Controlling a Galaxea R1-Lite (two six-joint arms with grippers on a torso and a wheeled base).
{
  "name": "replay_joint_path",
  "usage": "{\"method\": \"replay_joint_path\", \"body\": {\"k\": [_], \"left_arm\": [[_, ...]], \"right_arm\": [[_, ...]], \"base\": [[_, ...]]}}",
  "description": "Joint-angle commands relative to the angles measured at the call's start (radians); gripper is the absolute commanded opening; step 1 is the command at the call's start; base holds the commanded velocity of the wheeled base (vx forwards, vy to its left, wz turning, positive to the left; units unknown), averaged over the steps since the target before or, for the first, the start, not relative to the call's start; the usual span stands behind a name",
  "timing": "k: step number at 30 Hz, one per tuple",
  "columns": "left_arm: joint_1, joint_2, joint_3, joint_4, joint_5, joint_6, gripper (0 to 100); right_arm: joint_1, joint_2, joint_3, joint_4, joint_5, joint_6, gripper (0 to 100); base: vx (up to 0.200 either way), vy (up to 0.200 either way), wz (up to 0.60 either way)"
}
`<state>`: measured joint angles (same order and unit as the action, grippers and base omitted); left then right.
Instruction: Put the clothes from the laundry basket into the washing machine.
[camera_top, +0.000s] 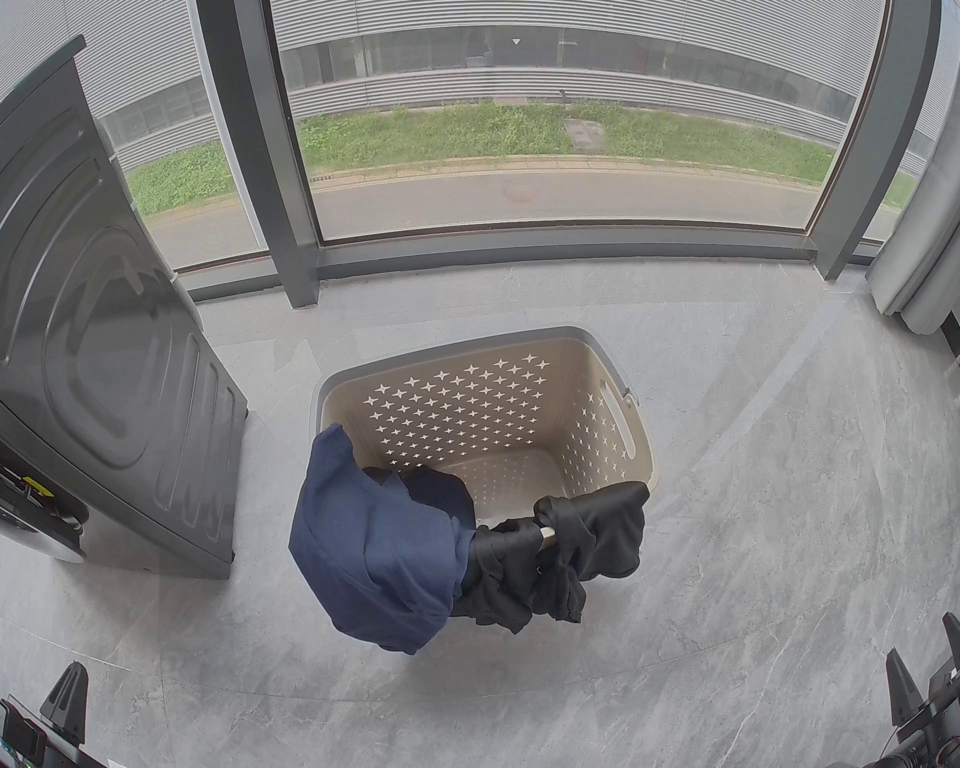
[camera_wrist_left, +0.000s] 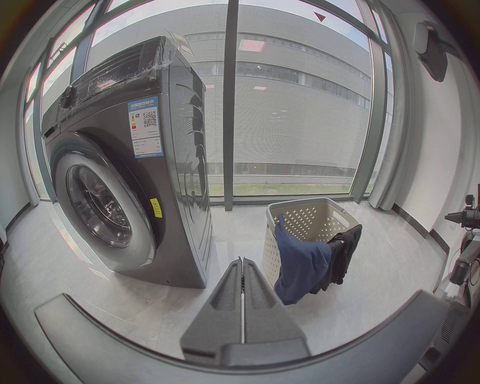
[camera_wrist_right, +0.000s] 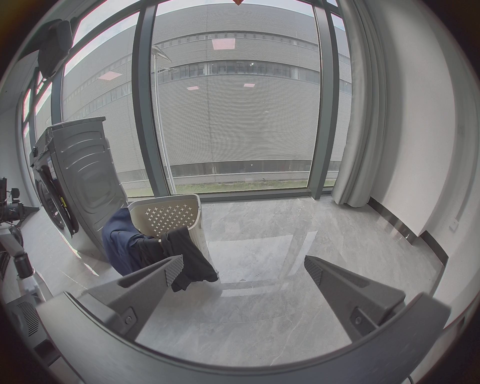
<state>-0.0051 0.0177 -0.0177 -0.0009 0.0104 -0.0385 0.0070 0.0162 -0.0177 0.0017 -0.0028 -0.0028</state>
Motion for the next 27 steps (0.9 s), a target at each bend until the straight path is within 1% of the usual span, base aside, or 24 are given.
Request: {"method": "replay_joint_path", "body": {"k": [1, 27], "left_arm": [[0.001, -0.016, 0.018, -0.001, 0.000, 0.000, 0], [0.001, -0.016, 0.018, -0.001, 0.000, 0.000, 0]], "right_arm": [[0.001, -0.012, 0.015, 0.000, 0.000, 0.000, 100], [0.001, -0.012, 0.015, 0.000, 0.000, -0.002, 100]], "base": [[0.000, 0.200, 0.00], [0.000, 0.200, 0.00]]}}
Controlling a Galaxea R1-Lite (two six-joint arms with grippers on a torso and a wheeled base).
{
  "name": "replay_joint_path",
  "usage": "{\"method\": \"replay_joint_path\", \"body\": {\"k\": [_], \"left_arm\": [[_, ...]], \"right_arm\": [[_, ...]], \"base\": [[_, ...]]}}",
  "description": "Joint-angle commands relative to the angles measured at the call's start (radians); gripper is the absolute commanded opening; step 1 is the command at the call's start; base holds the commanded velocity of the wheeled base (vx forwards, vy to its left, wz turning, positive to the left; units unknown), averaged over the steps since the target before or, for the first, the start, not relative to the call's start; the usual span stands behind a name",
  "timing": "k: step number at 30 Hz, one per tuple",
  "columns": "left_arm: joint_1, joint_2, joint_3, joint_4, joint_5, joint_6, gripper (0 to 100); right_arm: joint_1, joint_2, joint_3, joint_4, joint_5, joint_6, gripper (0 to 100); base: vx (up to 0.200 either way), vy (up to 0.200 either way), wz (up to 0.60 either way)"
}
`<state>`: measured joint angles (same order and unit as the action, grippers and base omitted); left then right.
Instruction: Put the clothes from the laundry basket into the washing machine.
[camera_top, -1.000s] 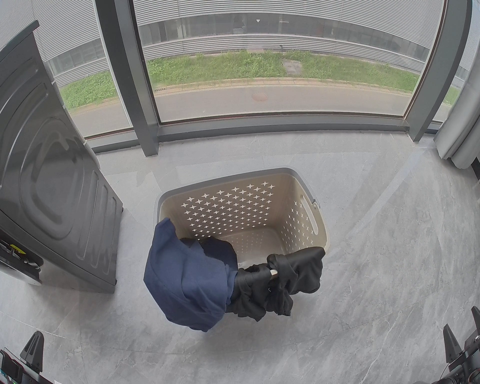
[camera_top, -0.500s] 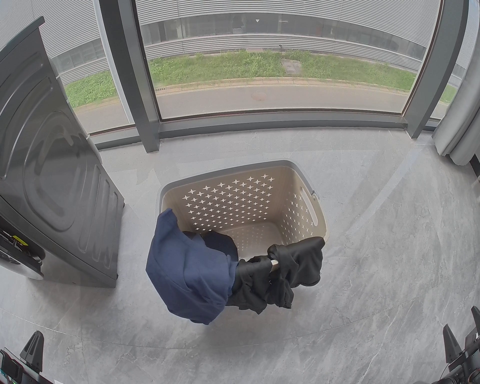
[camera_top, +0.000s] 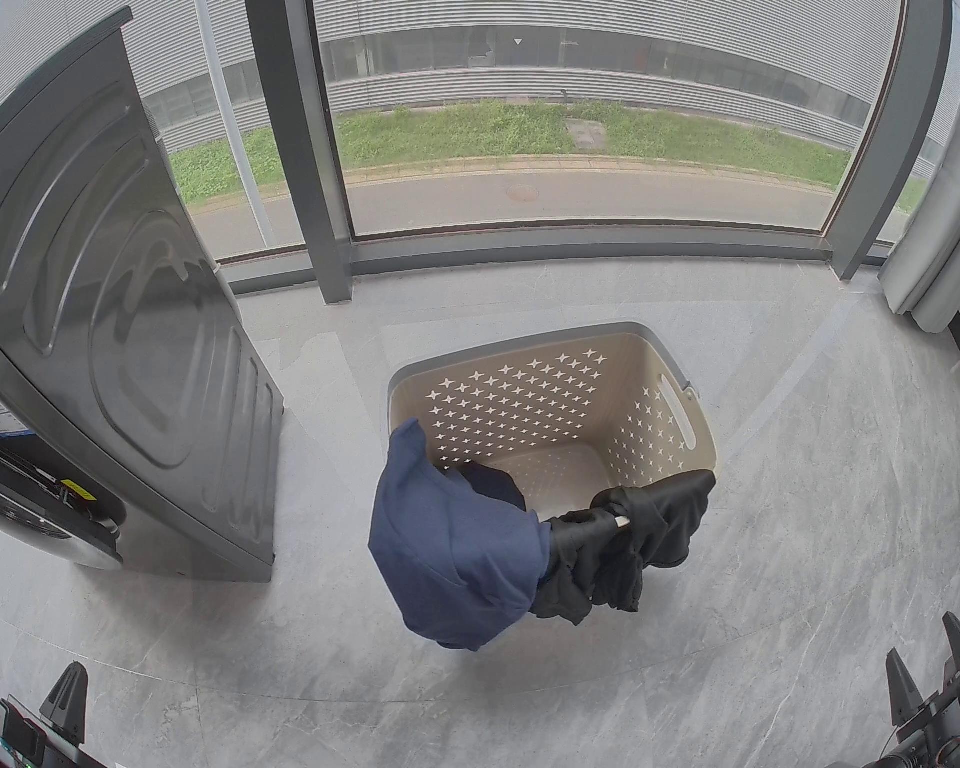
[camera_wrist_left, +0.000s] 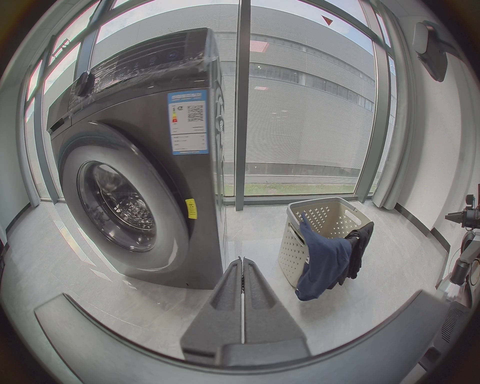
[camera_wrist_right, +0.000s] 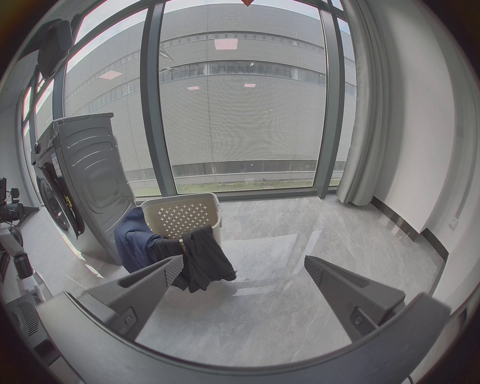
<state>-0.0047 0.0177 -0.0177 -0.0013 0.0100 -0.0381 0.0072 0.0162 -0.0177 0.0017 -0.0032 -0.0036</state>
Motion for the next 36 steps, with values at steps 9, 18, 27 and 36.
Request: {"method": "replay_joint_path", "body": {"k": [9, 18, 27, 36], "left_arm": [[0.000, -0.016, 0.018, 0.000, 0.001, 0.000, 0], [0.000, -0.016, 0.018, 0.000, 0.001, -0.002, 0], [0.000, -0.016, 0.018, 0.000, 0.001, -0.002, 0], [0.000, -0.016, 0.018, 0.000, 0.001, -0.002, 0]], "right_arm": [[0.000, -0.012, 0.015, 0.000, 0.000, 0.001, 100], [0.000, -0.012, 0.015, 0.000, 0.000, -0.001, 100], [0.000, -0.012, 0.015, 0.000, 0.000, -0.001, 100], [0.000, -0.012, 0.015, 0.000, 0.000, -0.001, 100]], "base": [[-0.022, 0.044, 0.00], [-0.200, 0.000, 0.00], [-0.044, 0.000, 0.00], [0.000, 0.156, 0.00]]}}
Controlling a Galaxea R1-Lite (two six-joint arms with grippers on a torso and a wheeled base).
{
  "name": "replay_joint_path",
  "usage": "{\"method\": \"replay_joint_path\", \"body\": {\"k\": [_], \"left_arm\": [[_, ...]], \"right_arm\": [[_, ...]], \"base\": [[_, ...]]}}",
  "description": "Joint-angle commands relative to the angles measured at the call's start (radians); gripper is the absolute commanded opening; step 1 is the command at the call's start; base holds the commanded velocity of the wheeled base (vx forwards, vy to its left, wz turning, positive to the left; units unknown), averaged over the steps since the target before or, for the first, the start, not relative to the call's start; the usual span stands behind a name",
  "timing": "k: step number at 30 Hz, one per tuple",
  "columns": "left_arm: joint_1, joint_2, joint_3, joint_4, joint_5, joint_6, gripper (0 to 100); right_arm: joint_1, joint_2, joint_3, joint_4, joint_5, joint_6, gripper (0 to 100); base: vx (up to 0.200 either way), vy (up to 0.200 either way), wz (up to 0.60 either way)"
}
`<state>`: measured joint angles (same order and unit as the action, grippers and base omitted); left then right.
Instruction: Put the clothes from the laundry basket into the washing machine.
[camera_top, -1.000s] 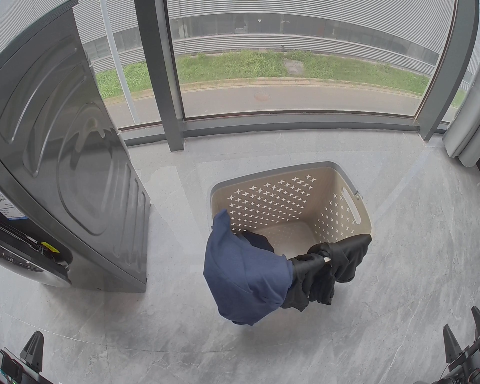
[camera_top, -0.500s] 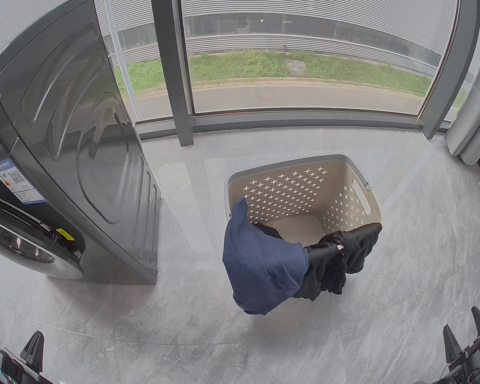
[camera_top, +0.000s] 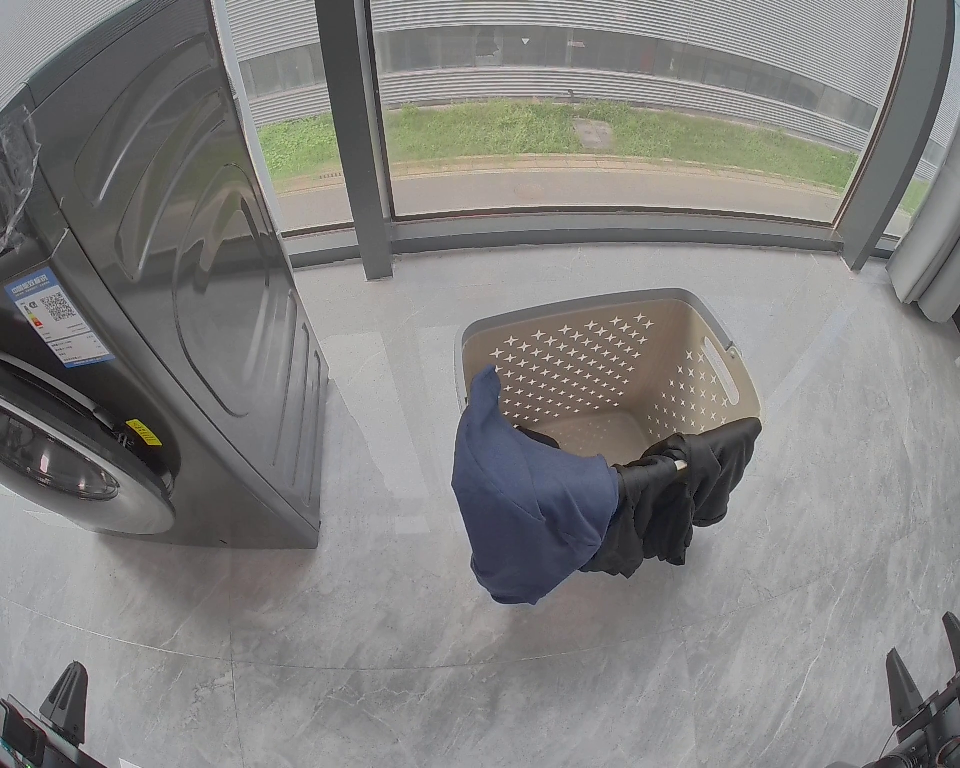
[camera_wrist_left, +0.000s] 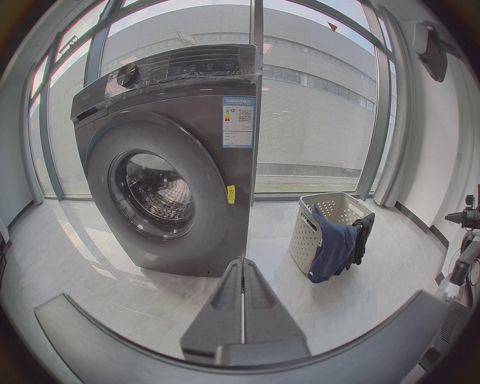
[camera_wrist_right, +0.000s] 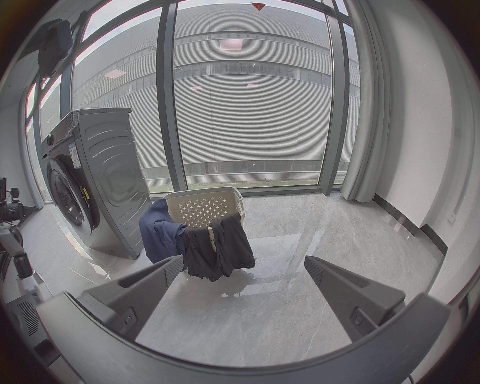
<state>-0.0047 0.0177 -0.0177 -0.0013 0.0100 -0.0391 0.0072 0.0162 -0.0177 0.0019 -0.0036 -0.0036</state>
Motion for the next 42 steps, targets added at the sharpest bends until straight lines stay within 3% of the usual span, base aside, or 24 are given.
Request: {"method": "replay_joint_path", "body": {"k": [1, 17, 23, 32, 42], "left_arm": [[0.000, -0.016, 0.018, 0.000, 0.001, -0.001, 0], [0.000, -0.016, 0.018, 0.000, 0.001, -0.001, 0], [0.000, -0.016, 0.018, 0.000, 0.001, -0.001, 0], [0.000, -0.016, 0.018, 0.000, 0.001, -0.001, 0], [0.000, -0.016, 0.018, 0.000, 0.001, -0.001, 0]], "right_arm": [[0.000, -0.012, 0.015, 0.000, 0.001, -0.001, 100], [0.000, -0.012, 0.015, 0.000, 0.001, -0.001, 100], [0.000, -0.012, 0.015, 0.000, 0.001, -0.001, 100], [0.000, -0.012, 0.015, 0.000, 0.001, 0.001, 100], [0.000, -0.010, 0.015, 0.000, -0.001, 0.001, 100]], "base": [[0.000, 0.200, 0.00], [0.000, 0.200, 0.00], [0.000, 0.000, 0.00], [-0.200, 0.000, 0.00], [0.000, 0.020, 0.18]]}}
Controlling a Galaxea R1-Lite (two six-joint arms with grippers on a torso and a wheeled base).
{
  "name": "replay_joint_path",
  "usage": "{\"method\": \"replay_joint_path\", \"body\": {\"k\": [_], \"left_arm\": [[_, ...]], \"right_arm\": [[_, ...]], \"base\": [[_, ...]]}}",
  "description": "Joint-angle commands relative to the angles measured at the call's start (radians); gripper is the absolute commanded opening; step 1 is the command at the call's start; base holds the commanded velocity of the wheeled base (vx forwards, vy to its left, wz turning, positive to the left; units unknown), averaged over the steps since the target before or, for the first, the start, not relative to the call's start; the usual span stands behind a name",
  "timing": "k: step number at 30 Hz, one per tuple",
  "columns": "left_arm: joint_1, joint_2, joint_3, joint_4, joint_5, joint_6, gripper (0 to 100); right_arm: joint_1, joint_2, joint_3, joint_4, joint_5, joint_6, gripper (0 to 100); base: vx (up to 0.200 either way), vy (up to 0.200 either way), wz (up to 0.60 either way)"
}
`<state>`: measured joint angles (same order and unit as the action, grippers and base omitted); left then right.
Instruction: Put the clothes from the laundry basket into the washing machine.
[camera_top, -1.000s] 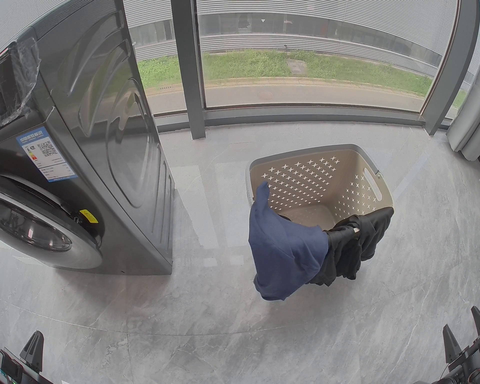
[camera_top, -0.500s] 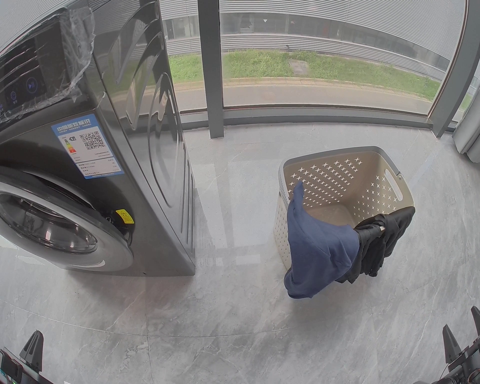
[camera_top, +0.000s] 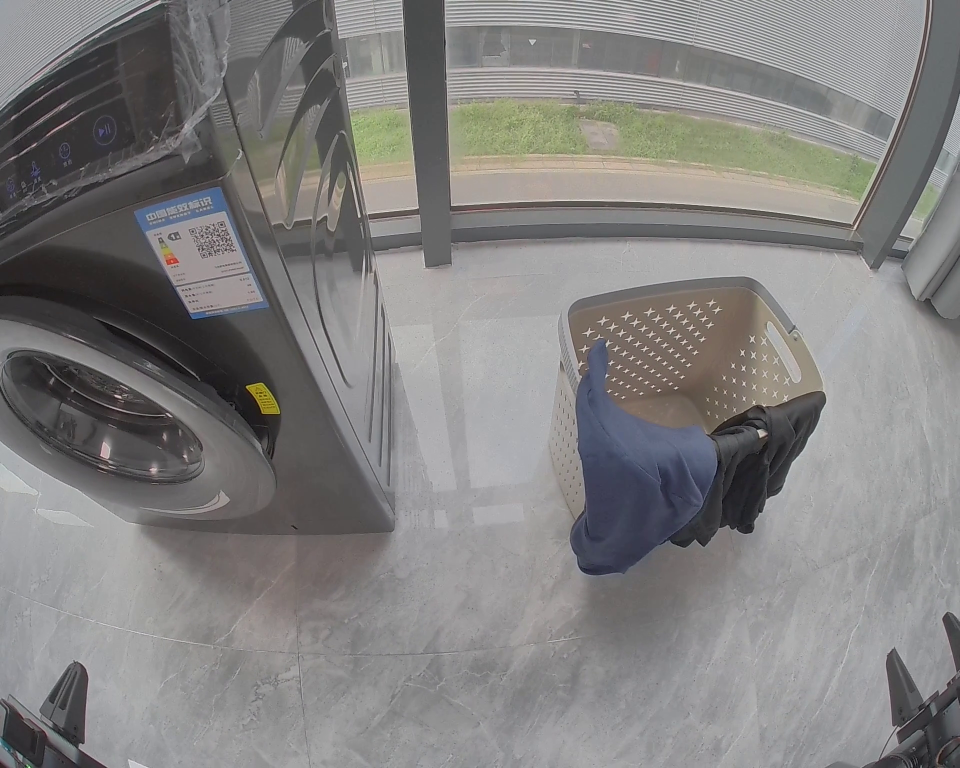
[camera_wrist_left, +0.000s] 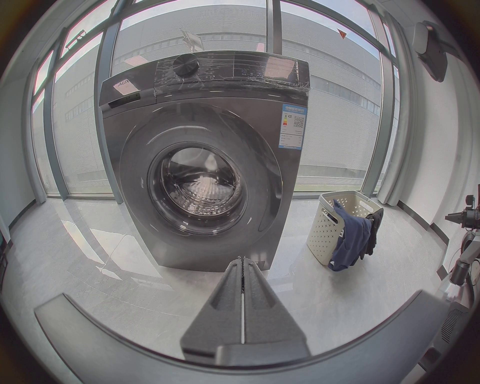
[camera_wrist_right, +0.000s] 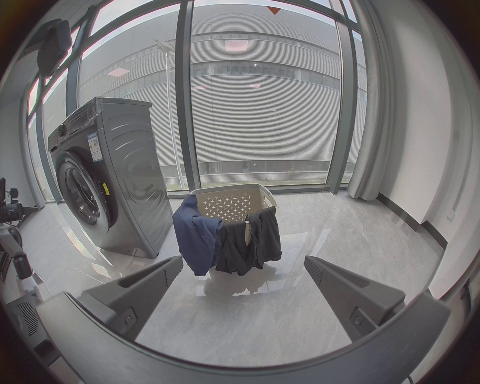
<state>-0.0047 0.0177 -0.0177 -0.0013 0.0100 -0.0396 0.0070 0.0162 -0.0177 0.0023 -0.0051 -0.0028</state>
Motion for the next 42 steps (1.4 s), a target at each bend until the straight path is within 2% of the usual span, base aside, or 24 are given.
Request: {"method": "replay_joint_path", "body": {"k": [1, 23, 31, 35, 42], "left_arm": [[0.000, -0.016, 0.018, 0.000, 0.001, 0.000, 0], [0.000, -0.016, 0.018, 0.000, 0.001, 0.000, 0], [0.000, -0.016, 0.018, 0.000, 0.001, 0.000, 0], [0.000, -0.016, 0.018, 0.000, 0.001, 0.000, 0], [0.000, -0.016, 0.018, 0.000, 0.001, 0.000, 0]], "right_arm": [[0.001, -0.010, 0.016, -0.001, 0.001, 0.000, 100], [0.001, -0.010, 0.015, -0.001, 0.001, 0.000, 100], [0.001, -0.010, 0.015, -0.001, 0.001, 0.000, 100], [-0.001, -0.010, 0.015, -0.001, 0.001, 0.001, 100], [0.001, -0.010, 0.015, -0.001, 0.001, 0.001, 100]], "base": [[0.000, 0.200, 0.00], [0.000, 0.200, 0.00], [0.000, 0.000, 0.00], [0.000, 0.000, 0.60], [0.000, 0.200, 0.17]]}}
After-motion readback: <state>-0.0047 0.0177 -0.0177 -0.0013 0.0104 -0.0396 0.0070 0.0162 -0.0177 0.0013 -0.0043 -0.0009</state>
